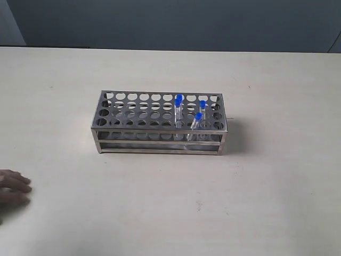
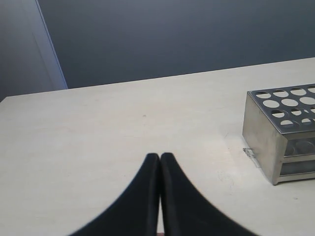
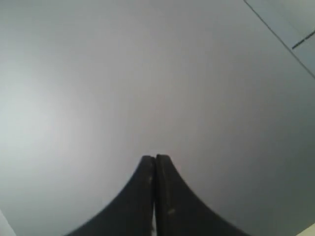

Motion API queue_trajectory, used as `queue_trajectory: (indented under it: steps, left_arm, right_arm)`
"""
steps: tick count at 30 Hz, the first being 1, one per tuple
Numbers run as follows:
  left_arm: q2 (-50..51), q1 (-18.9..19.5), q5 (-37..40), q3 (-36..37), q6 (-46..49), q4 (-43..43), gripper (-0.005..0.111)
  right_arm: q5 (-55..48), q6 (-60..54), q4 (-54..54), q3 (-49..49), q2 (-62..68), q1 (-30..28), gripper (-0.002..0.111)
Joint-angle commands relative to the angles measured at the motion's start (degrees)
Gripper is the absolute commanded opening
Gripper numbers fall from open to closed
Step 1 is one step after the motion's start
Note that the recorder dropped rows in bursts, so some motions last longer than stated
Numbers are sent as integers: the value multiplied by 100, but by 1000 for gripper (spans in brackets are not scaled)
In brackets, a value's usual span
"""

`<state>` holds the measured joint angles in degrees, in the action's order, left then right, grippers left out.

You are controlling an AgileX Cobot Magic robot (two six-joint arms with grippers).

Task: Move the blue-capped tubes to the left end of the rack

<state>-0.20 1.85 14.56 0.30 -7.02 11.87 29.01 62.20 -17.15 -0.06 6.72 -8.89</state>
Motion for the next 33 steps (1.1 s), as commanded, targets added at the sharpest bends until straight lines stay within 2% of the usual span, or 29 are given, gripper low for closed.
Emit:
queue_trajectory:
  steps: [1, 4, 6, 8, 10, 13, 16, 19, 21, 23, 33]
  left_arm:
    - [20, -25, -48, -30, -4, -30, 1]
    - [20, -25, -48, -30, -4, -30, 1]
    - [20, -25, -48, -30, -4, -30, 1]
    - [20, -25, -48, -30, -4, -30, 1]
    - [20, -25, -48, -30, -4, -30, 1]
    - [20, -25, -48, -30, -4, -30, 1]
    - [20, -25, -48, -30, -4, -30, 1]
    - [20, -25, -48, -30, -4, -30, 1]
    - [20, -25, -48, -30, -4, -30, 1]
    - [20, -25, -48, -30, -4, -30, 1]
    - [20, -25, -48, -30, -4, -30, 1]
  right_arm:
    - [101, 838, -591, 6, -21, -26, 0]
    - [115, 58, -383, -149, 95, -26, 0]
    - [-309, -855, -469, -960, 613, -26, 0]
    - [-322, -1164, -1387, -1937, 1482, -26, 0]
    - [-166, -628, -2708, -2891, 2511, -2, 0]
    - [667, 914, -4514, -4165, 3861, 103, 0]
    - [1182, 1345, -5503, -5157, 4937, 598, 6]
    - [1164, 1345, -6368, -5611, 5958, 1190, 23]
    - [1095, 1345, -6574, -5663, 6676, 1492, 37]
    - [1084, 1345, -6572, -5671, 7375, 1751, 45]
    - [1669, 625, -6309, -5671, 9546, 2558, 47]
